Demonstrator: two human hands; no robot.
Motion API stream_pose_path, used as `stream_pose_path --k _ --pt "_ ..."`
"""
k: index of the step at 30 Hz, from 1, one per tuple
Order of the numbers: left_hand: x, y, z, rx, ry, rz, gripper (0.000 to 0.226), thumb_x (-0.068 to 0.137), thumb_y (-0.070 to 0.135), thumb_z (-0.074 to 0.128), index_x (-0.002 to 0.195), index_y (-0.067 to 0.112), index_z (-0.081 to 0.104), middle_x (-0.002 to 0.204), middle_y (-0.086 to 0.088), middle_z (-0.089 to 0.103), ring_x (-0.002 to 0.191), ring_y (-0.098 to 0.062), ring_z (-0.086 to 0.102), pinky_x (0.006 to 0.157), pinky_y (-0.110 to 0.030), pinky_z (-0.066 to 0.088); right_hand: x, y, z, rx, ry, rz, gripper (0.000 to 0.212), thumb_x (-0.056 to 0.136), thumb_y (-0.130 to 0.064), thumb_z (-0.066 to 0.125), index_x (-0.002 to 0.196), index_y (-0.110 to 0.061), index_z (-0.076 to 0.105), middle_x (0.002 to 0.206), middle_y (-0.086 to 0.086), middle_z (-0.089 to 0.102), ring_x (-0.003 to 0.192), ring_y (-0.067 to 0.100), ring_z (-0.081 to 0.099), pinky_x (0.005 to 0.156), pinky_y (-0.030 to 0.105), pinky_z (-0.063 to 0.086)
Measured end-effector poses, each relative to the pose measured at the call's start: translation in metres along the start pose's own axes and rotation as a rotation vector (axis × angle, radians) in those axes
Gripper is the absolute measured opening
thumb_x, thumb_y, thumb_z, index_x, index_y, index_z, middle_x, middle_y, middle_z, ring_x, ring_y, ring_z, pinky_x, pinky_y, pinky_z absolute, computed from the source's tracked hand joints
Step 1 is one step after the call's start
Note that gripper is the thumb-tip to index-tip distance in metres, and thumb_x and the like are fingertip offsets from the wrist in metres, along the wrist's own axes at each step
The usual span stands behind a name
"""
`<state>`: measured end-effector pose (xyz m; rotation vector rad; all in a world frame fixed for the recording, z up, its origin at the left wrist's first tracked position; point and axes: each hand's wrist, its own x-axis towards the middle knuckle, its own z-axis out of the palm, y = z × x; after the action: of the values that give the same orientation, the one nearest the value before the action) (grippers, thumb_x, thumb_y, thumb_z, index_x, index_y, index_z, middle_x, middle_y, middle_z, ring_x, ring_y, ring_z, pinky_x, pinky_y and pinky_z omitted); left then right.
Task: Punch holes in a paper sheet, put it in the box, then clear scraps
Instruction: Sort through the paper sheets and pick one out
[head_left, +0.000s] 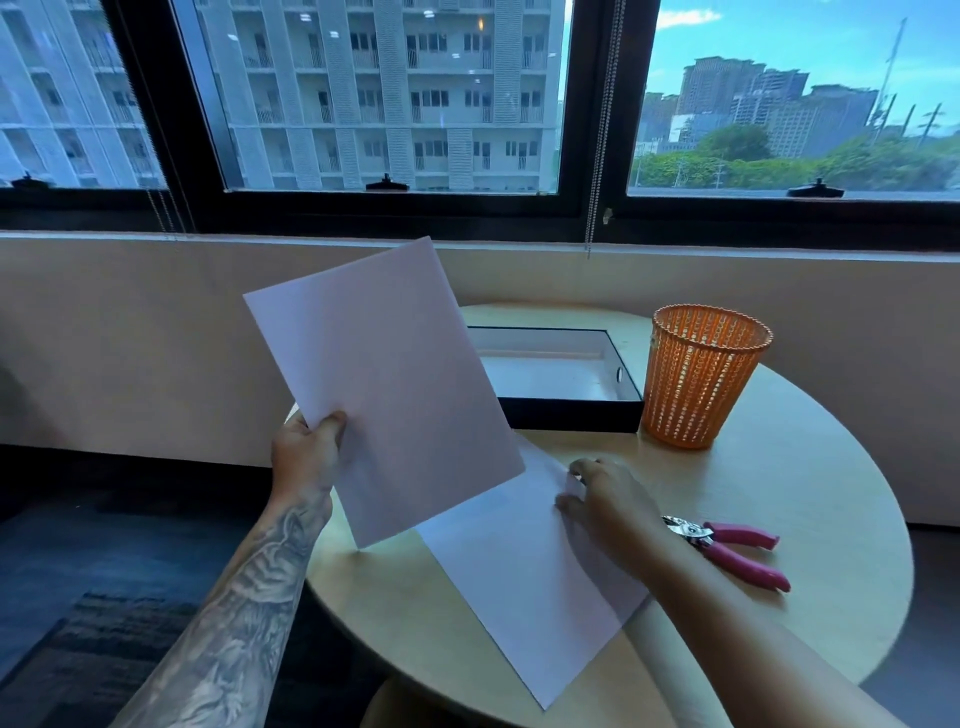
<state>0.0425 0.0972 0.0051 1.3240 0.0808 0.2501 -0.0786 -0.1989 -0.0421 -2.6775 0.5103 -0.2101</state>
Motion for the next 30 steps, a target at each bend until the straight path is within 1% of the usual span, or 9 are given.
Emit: stream_pose_path --k 2,5,7,9,13,18,21,26,30 --pt "0.000 -0.001 -0.002 0.007 -0.004 -0.003 0.023 0.090 -0.001 0.059 0.081 0.018 0.069 0.067 0.016 0.073 0.066 -0.004 0.066 0.064 -0.021 0.053 0.002 0.005 -0.004 0.092 -0.034 0.066 0.036 0.081 -0.029 0.074 0.116 -0.022 0.067 0.114 0.003 0.067 0.101 0.026 0.065 0.077 0.032 0.051" --pt "0.002 0.000 -0.006 0.015 0.006 -0.005 0.020 0.090 0.000 0.060 0.085 0.017 0.070 0.073 0.012 0.074 0.067 -0.005 0.067 0.063 -0.019 0.053 0.004 0.013 -0.011 0.249 -0.107 0.098 0.020 0.073 -0.012 0.065 0.092 -0.017 0.068 0.090 0.006 0.073 0.078 0.021 0.067 0.064 0.033 0.052" --pt "0.004 -0.003 -0.011 0.054 0.034 -0.003 0.016 0.088 0.003 0.063 0.090 0.016 0.072 0.084 0.004 0.072 0.073 -0.012 0.065 0.067 -0.023 0.051 0.003 0.014 -0.017 0.384 -0.097 0.121 0.012 0.076 -0.006 0.061 0.082 -0.016 0.064 0.077 0.009 0.071 0.062 0.017 0.060 0.051 0.026 0.043" --pt "0.005 -0.007 -0.016 0.115 0.073 -0.012 0.013 0.086 0.005 0.065 0.084 0.017 0.070 0.082 0.002 0.068 0.071 -0.017 0.061 0.066 -0.028 0.047 0.003 0.017 -0.023 0.497 -0.027 0.137 0.015 0.081 -0.005 0.059 0.078 -0.019 0.058 0.069 0.005 0.063 0.056 0.015 0.053 0.047 0.023 0.039" --pt "0.006 -0.012 -0.019 0.248 0.153 -0.044 0.027 0.086 0.006 0.062 0.065 0.013 0.046 0.064 -0.002 0.046 0.063 -0.020 0.041 0.054 -0.030 0.032 -0.001 0.022 -0.034 0.651 0.154 0.118 0.009 0.083 -0.011 0.057 0.090 -0.013 0.062 0.077 0.011 0.066 0.063 0.025 0.057 0.058 0.034 0.043" --pt "-0.003 -0.005 -0.013 0.307 0.217 -0.043 0.027 0.089 0.000 0.051 0.066 0.012 0.042 0.067 0.000 0.043 0.058 -0.017 0.038 0.052 -0.027 0.030 -0.012 0.014 -0.051 0.941 0.255 0.115 0.012 0.090 -0.016 0.057 0.096 -0.021 0.066 0.096 0.010 0.070 0.088 0.033 0.069 0.077 0.050 0.058" --pt "-0.004 -0.007 -0.012 0.304 0.171 -0.075 0.022 0.087 0.001 0.054 0.068 0.010 0.047 0.065 -0.001 0.046 0.058 -0.020 0.042 0.053 -0.028 0.033 -0.016 0.007 -0.059 1.109 0.263 0.118 0.017 0.094 -0.011 0.057 0.101 -0.024 0.066 0.103 0.009 0.072 0.089 0.030 0.071 0.076 0.044 0.060" --pt "-0.004 -0.018 -0.001 0.227 -0.089 -0.208 0.006 0.068 0.014 0.064 0.070 0.016 0.069 0.075 -0.009 0.064 0.070 -0.024 0.056 0.065 -0.037 0.041 -0.015 0.000 -0.058 1.213 0.237 0.156 0.020 0.091 -0.006 0.061 0.100 -0.022 0.067 0.099 0.010 0.074 0.088 0.033 0.071 0.083 0.052 0.059" --pt "-0.028 -0.009 0.023 0.070 -0.357 -0.327 0.020 0.094 -0.002 0.054 0.097 0.011 0.070 0.086 -0.009 0.074 0.069 -0.025 0.067 0.065 -0.033 0.052 -0.013 -0.005 -0.049 1.231 0.170 0.162 0.016 0.093 -0.015 0.065 0.105 -0.026 0.065 0.108 0.010 0.073 0.096 0.035 0.072 0.088 0.056 0.058"
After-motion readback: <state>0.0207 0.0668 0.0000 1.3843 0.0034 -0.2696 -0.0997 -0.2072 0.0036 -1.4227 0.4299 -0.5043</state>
